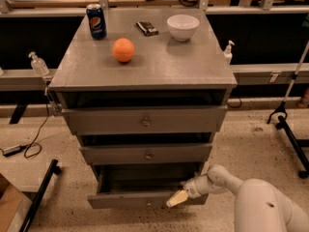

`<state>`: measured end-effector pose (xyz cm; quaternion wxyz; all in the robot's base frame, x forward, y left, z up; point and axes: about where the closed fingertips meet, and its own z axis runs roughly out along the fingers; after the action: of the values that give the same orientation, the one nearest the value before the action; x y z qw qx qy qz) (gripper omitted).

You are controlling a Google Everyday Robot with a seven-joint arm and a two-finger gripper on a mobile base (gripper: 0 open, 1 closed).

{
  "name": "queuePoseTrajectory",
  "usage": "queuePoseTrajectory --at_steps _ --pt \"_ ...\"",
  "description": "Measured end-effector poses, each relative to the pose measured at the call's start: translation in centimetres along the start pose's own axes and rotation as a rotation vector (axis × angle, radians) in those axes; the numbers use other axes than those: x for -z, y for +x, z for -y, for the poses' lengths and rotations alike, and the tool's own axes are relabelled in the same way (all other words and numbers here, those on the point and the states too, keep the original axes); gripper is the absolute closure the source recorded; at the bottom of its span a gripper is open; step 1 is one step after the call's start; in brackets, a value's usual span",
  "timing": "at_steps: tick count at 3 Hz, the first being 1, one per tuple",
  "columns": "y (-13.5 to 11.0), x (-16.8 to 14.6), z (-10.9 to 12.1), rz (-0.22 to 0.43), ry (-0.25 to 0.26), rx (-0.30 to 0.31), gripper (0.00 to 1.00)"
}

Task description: Open bottom drawer

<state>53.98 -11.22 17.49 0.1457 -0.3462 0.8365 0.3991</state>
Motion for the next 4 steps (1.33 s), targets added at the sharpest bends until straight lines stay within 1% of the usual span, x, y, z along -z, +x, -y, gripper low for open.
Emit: queuePoseTrajectory --at_steps 1,2,3,4 --pt "-0.3 0.3 -0.1 -0.001 0.000 -0.001 0.03" --pt "-0.3 0.3 -0.1 -0.001 0.000 -0.001 0.26" --pt "1.5 0.4 -1.1 -0.028 -0.024 -0.053 0.57" --pt "1.6 0.4 -1.2 -0.028 -0.025 -0.053 0.81"
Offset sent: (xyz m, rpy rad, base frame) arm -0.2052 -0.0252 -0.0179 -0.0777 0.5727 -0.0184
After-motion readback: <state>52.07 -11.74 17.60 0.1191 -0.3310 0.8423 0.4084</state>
